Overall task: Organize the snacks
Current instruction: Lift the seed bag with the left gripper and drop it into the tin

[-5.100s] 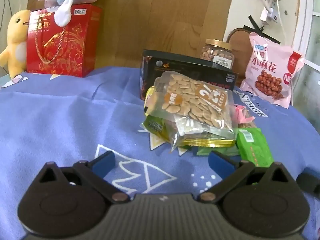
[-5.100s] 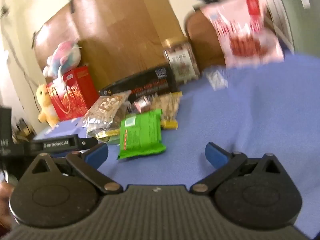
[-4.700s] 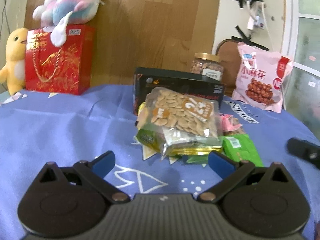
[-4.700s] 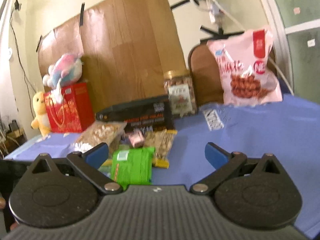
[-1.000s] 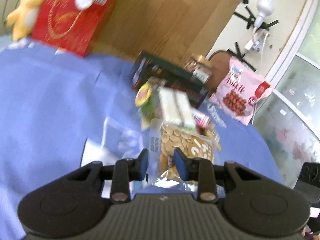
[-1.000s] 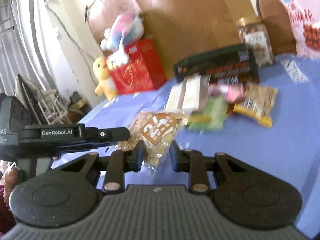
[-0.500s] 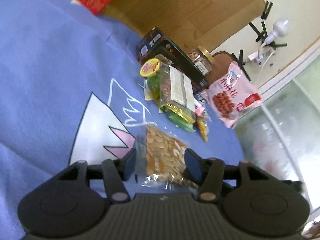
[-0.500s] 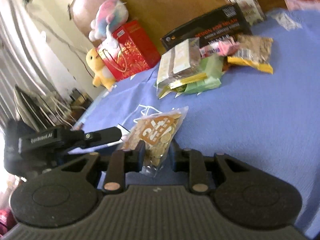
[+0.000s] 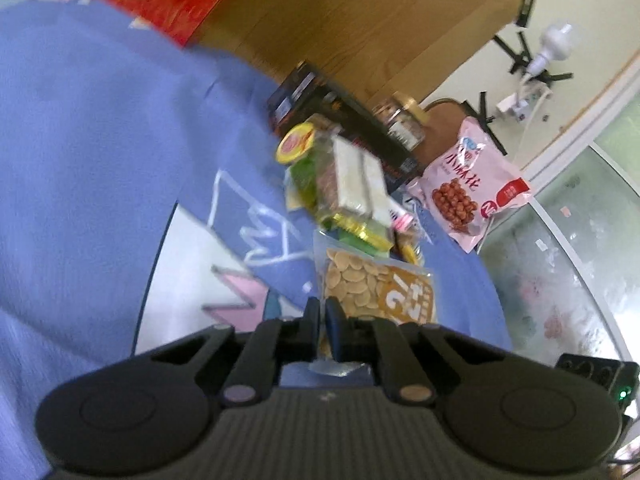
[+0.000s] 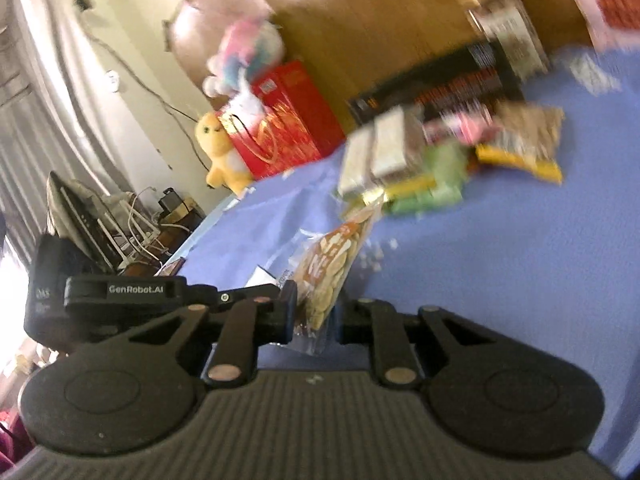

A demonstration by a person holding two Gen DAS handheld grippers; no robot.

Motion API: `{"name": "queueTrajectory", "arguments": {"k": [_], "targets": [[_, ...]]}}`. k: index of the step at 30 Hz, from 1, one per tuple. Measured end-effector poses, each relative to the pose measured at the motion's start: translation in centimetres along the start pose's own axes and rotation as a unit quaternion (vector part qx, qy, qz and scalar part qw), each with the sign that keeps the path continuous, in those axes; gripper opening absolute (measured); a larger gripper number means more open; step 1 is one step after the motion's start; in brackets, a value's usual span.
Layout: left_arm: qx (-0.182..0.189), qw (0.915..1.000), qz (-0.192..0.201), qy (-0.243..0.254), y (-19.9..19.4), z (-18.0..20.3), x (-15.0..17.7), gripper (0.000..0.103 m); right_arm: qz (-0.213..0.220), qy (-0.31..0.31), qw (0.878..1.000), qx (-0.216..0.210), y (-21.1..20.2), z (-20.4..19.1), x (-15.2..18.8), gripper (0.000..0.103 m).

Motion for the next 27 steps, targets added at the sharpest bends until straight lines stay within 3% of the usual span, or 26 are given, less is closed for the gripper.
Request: {"name": "queueTrajectory", "arguments": {"k": [6,8,10,11,12,14,17,20,27], "targets": [[-0.004,0.9991,-0.028,-0.032,1.6,-1.3,0.5,0.007,-0.024,0.055,0.998,0.0,1.0,2.1,0.5,0.019],[0.025,0.9977,-0.035,-0.053,1.6,-1.3,0.3,0.031,-0.026,0.093,0.995,-0.02,0.9,2.8,0.4,0.017],[0.052,0.9956,-0.039,-0.068,1.5,-0.9,0.1,0.043,-0.023,0.128,0.99,-0.048,0.8,2.7,0.1,0.014],[0.056,0.9954,-0.039,-0.068,1.4,-0.7,0.0,0.044,-0.019,0.14,0.988,-0.063,0.7,2.6,-0.1,0.013],[0.055,0.9957,-0.037,-0.065,1.5,-0.6,0.0,0.044,-0.013,0.149,0.986,-0.077,0.6,2.5,-0.3,0.012],[0.055,0.9967,-0.033,-0.051,1.5,-0.1,-0.1,0.019,-0.003,0.149,0.985,-0.083,0.3,2.1,-0.9,0.012],[0.053,0.9974,-0.026,-0.04,1.1,0.5,-1.2,0.003,0.009,0.144,0.987,-0.076,-0.2,2.0,-2.3,0.011],[0.062,0.9975,-0.017,-0.028,0.9,1.7,-3.3,0.003,0.022,0.133,0.988,-0.081,-0.5,1.5,-4.5,0.011],[0.049,0.997,0.03,0.052,2.5,6.0,-10.9,0.003,0.066,0.077,0.993,-0.066,1.6,1.1,-11.9,0.011]]}}
Point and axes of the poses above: each gripper's, at about its wrist camera, not at the fingertips, and y roughly the way its jaws point, z to its right, x to its underside, the point moved 9 cm from there along y, roughly the way its jaws point, and after that the axes turned 2 degrees about -y, right-handed, at the moved point
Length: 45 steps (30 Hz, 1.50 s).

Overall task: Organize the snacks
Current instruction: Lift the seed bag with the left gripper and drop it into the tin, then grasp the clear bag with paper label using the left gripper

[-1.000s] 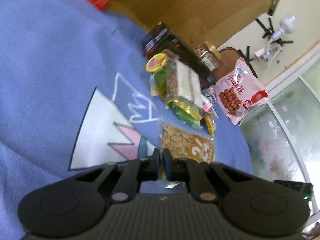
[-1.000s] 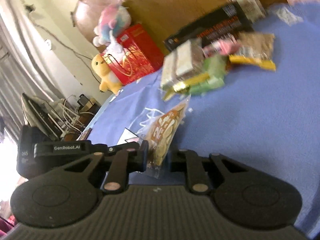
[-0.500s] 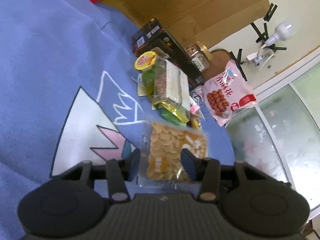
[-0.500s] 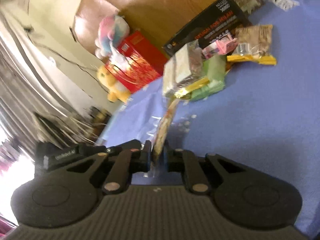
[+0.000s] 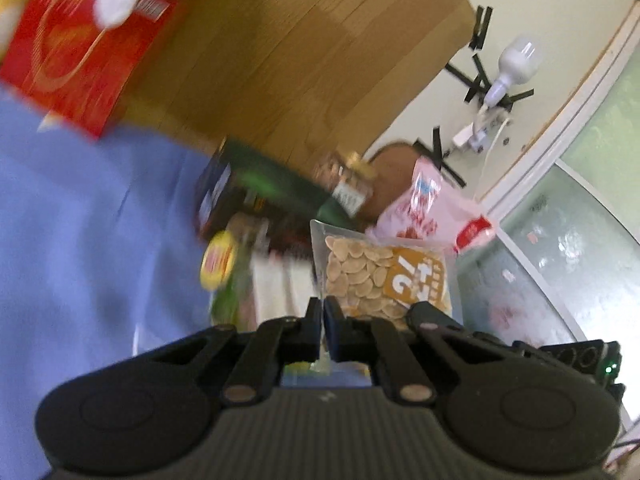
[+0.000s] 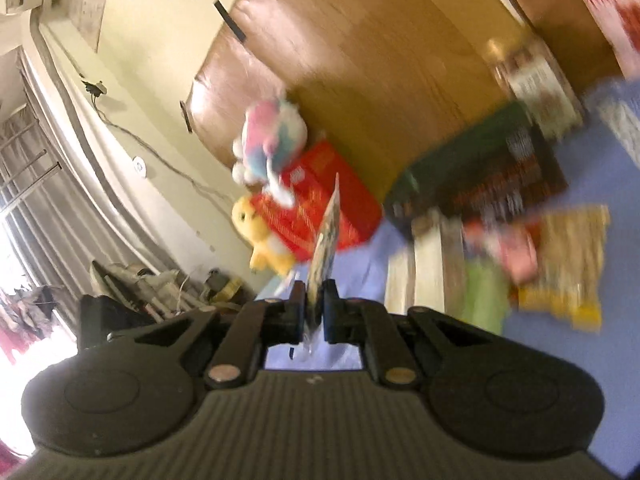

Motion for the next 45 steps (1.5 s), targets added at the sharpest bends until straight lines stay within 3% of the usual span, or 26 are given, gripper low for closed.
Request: {"name": "queueTrajectory", "arguments": {"k": [6,10,16,18,20,21,22,30,35,37,41,43,45], "targets": [[-0.011,0.9997,0.024,0.004,4.8,-0.6,-6.9,0.004,0.016,-0.013,1.0,0.021,5.1,2.7,-5.9,0.011],[-0.048,0.9985,0.024,0.008,8.9,-2.6,-9.8,0.004,0.0,-0.013,0.999,0.04,9.1,6.0,-7.9,0.011],[-0.125,0.9916,-0.001,0.034,14.4,-5.9,-10.5,0.005,-0.043,-0.017,0.996,0.079,13.8,10.6,-7.8,0.015],[-0.132,0.9902,-0.002,0.043,15.2,-6.4,-10.5,0.006,-0.054,-0.025,0.993,0.101,14.7,11.5,-7.4,0.017],[-0.141,0.9884,0.008,0.057,15.3,-6.3,-10.6,0.013,-0.054,-0.051,0.99,0.122,14.9,11.5,-7.5,0.034],[-0.136,0.9891,0.01,0.056,15.3,-6.1,-10.5,0.017,-0.055,-0.063,0.988,0.131,15.0,11.4,-7.5,0.056],[-0.131,0.9898,0.012,0.054,15.1,-5.9,-10.6,0.024,-0.054,-0.074,0.986,0.137,14.9,11.2,-7.6,0.067],[-0.123,0.9901,0.05,0.045,9.4,-4.3,-10.2,0.028,-0.043,-0.123,0.979,0.154,10.1,8.9,-6.7,0.066],[-0.109,0.9937,0.01,0.023,6.3,-4.2,-5.2,0.029,-0.048,-0.105,0.985,0.126,5.9,7.5,-3.7,0.065],[-0.095,0.9953,-0.011,0.015,5.7,-4.1,-2.7,0.029,-0.053,-0.102,0.985,0.128,4.7,7.4,-1.8,0.059],[-0.075,0.9951,-0.064,-0.007,6.9,-3.7,1.0,0.029,-0.082,-0.09,0.984,0.133,4.4,7.5,1.7,0.056],[-0.079,0.9947,-0.065,0.001,7.1,-3.9,1.9,0.033,-0.101,-0.079,0.983,0.135,4.9,7.4,3.1,0.042],[-0.079,0.995,-0.062,-0.006,6.7,-3.8,2.0,0.032,-0.1,-0.079,0.982,0.139,4.6,6.7,3.4,0.04]]}}
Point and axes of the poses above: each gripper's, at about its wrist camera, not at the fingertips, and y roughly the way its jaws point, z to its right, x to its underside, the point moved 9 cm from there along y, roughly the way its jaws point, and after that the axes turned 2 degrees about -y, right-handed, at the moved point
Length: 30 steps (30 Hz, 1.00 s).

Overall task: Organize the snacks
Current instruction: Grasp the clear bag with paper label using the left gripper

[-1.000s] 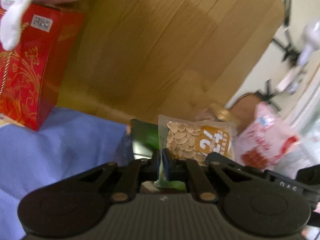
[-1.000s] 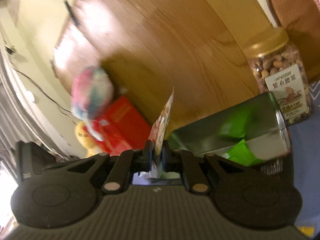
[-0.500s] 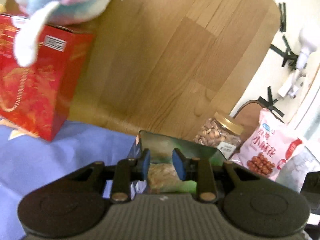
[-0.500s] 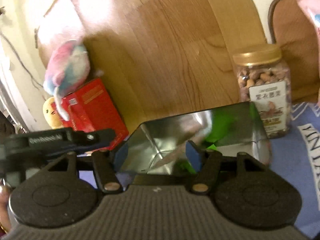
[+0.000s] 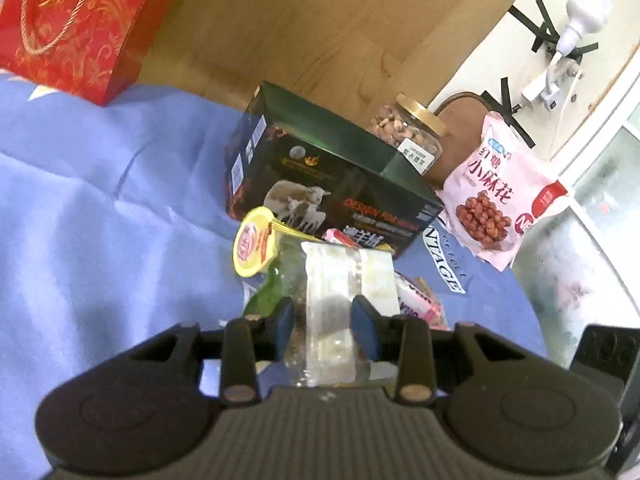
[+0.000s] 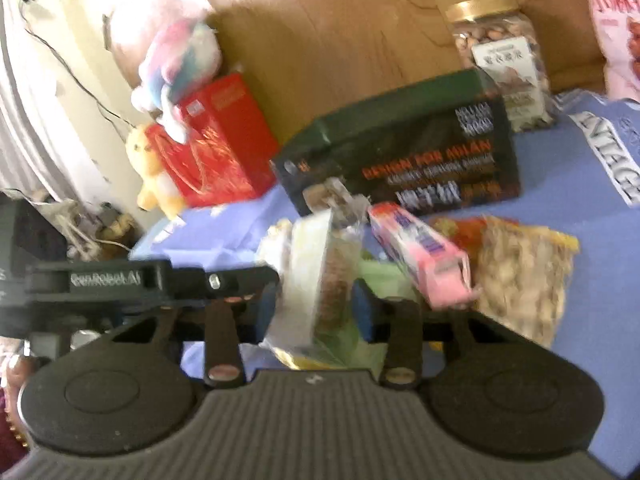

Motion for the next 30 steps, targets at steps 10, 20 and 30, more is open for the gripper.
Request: {"name": "queueTrajectory", "arguments": {"k": [10,20,30], "targets": [[-0.02,0.9987,0.032,0.034,-6.9,1.2,3.5,0.03,0.001,-0.068,0.997,-0.023,-4.2,-5.9,4.0,0.04],[-0.019,0.9998,-0.002,-0.004,-8.4,-2.1,9.1,0.032,-0.037,-0.081,0.995,-0.036,-5.0,-7.4,8.6,0.043],[-0.009,0.9991,0.031,-0.029,-11.5,-4.1,7.6,0.032,-0.034,-0.125,0.992,-0.008,-6.1,-7.2,9.7,0.063]]}}
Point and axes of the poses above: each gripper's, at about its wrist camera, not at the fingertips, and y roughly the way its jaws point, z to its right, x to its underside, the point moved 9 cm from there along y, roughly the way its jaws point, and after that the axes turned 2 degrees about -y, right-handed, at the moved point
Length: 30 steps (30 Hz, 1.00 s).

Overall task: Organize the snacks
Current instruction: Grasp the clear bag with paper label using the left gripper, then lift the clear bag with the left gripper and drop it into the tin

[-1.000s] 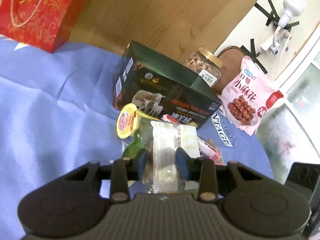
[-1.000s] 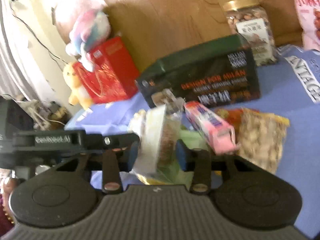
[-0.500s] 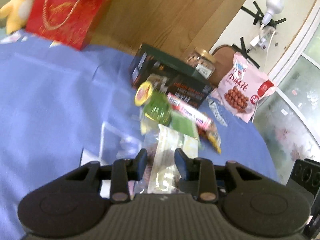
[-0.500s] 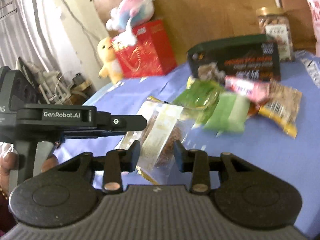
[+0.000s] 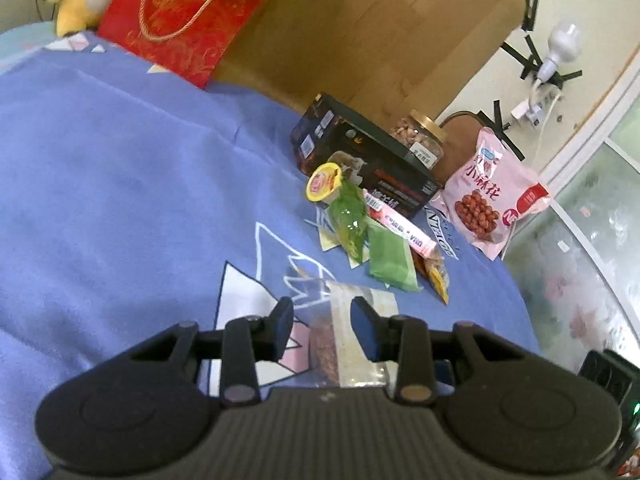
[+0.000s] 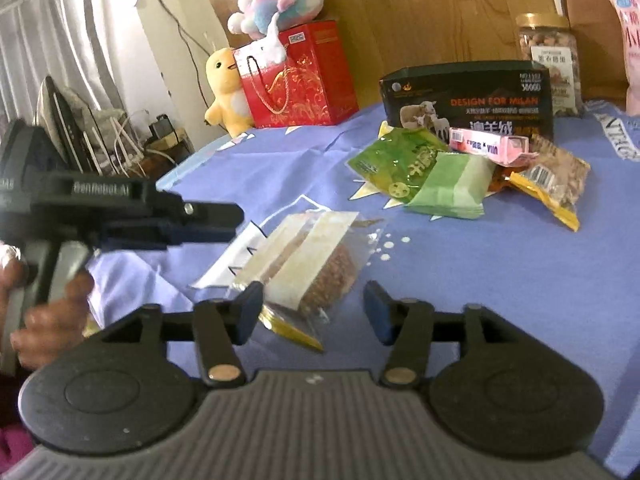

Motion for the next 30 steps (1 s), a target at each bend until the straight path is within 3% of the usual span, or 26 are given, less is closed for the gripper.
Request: {"name": "queueTrajectory", "arguments": {"k": [9,18,23,27,30], "targets": [[0.027,0.9983,-0.052,-0.004,2.8,0.9,2.0,0.032,-0.018,-0.044,0.999,-0.004,1.3,-1.3,0.5,0.052],[0.037,0.9983,-0.041,0.015,1.8,1.4,2.0,0.03,-0.008,-0.089,0.996,0.026,1.6,-2.7,0.2,0.047],[0.035,0.9987,-0.019,0.03,0.0,1.3,0.9,0.03,0.014,-0.109,0.994,0.011,1.3,-4.0,-0.6,0.046],[0.026,0.9994,-0.02,0.015,0.0,0.0,0.8,0.032,0.019,-0.129,0.991,0.012,2.0,-5.0,-0.7,0.044],[0.028,0.9993,-0.025,-0.005,0.4,-1.0,0.9,0.034,0.029,-0.144,0.989,0.018,2.1,-5.6,-1.4,0.036]]}}
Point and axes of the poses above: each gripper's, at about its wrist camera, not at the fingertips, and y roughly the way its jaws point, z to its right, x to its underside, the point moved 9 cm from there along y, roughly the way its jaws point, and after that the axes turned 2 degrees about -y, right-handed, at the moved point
